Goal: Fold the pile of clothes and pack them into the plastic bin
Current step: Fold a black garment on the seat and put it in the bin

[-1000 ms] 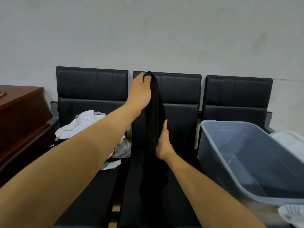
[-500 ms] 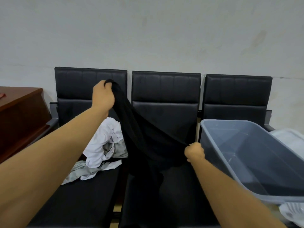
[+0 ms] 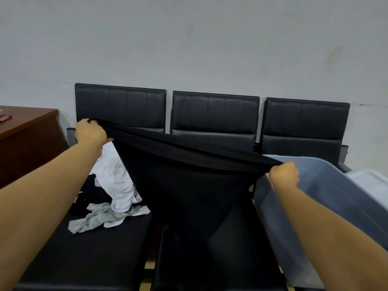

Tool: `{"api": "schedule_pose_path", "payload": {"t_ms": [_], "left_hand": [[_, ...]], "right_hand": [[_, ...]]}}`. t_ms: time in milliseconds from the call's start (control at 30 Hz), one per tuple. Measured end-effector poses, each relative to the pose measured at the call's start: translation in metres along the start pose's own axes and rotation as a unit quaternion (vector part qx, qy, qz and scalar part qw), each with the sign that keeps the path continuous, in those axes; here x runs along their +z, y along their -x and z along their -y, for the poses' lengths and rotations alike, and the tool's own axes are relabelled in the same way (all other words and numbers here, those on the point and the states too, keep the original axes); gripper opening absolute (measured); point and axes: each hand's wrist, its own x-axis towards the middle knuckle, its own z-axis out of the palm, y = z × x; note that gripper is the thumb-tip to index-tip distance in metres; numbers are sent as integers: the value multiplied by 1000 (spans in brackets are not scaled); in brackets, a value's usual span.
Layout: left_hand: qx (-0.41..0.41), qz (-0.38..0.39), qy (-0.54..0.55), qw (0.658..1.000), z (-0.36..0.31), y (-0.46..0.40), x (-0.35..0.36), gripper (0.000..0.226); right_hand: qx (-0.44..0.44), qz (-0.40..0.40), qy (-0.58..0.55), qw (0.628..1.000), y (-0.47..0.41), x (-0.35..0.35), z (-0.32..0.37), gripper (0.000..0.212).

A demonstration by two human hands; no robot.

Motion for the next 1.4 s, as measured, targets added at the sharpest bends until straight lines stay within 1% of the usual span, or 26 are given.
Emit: {"api": "schedule_pose_path", "payload": {"t_ms": [33,67,100,133,167,200,267,300,367,467,533,667,733,833,933,1000,1067,1133,1167,1200,1233,1267,1300,1333,1367,1400], "left_hand": [[17,15,-46,999,2,1,-3,23],[36,30,-85,995,6,0,-3,22],[46,48,-112,991,9,1,-4,23],[53,65,-133,988,13,1,-3,25],[51,85,-157,983,16,3,-3,26],[51,105,-177,977,21,3,-2,27],[36,145,-179,972,35,-1,5,27],[19,168,-155,973,37,5,10,25],[-22,211,-74,974,40,16,26,21],[-52,234,58,969,34,28,51,24],[-46,242,140,959,24,32,61,24],[-2,242,237,941,-5,36,72,22],[16,240,247,939,-16,35,73,23],[38,236,221,946,-22,37,70,23],[50,232,186,954,-17,40,63,22],[43,228,130,964,-3,39,58,25],[27,225,79,971,13,46,50,25],[5,239,44,970,33,55,46,22],[-6,243,14,970,46,61,42,21],[-8,255,-17,967,58,69,39,20],[2,286,-86,954,76,73,35,17],[-16,330,-171,928,89,81,29,14],[-52,389,-255,884,100,85,25,22],[-79,392,-343,850,115,86,17,27],[-131,397,-377,827,125,87,9,24],[-183,405,-370,815,130,90,5,18]], "right_hand": [[47,10,-64,997,-1,-2,6,29],[96,34,-159,982,-1,-5,14,32],[137,61,-264,953,1,-5,22,35],[162,84,-351,919,4,-6,29,37],[171,100,-403,893,7,-7,35,39],[167,115,-431,879,10,-7,40,40],[135,146,-455,868,15,-4,48,38],[117,163,-465,862,15,-1,52,38],[77,199,-478,852,14,7,62,34],[13,231,-477,848,15,13,86,33],[-26,239,-490,838,15,11,105,35],[-85,215,-537,811,14,-3,142,35],[-108,202,-546,806,14,-13,152,35],[-126,186,-551,804,13,-22,152,33],[-119,150,-542,818,17,-22,136,31],[-103,110,-517,843,22,-19,117,30],[-87,60,-456,884,28,-14,93,27],[-82,28,-346,934,35,-7,64,21],[-90,28,-279,956,39,-3,47,21],[-111,39,-202,972,43,1,28,21],[-142,62,-117,981,47,4,10,20],[-174,96,-21,980,51,6,-8,16],[-204,140,78,966,54,7,-24,13],[-224,194,171,940,56,6,-36,13],[-225,253,245,908,59,5,-45,15],[-211,310,297,878,60,3,-51,15]]}}
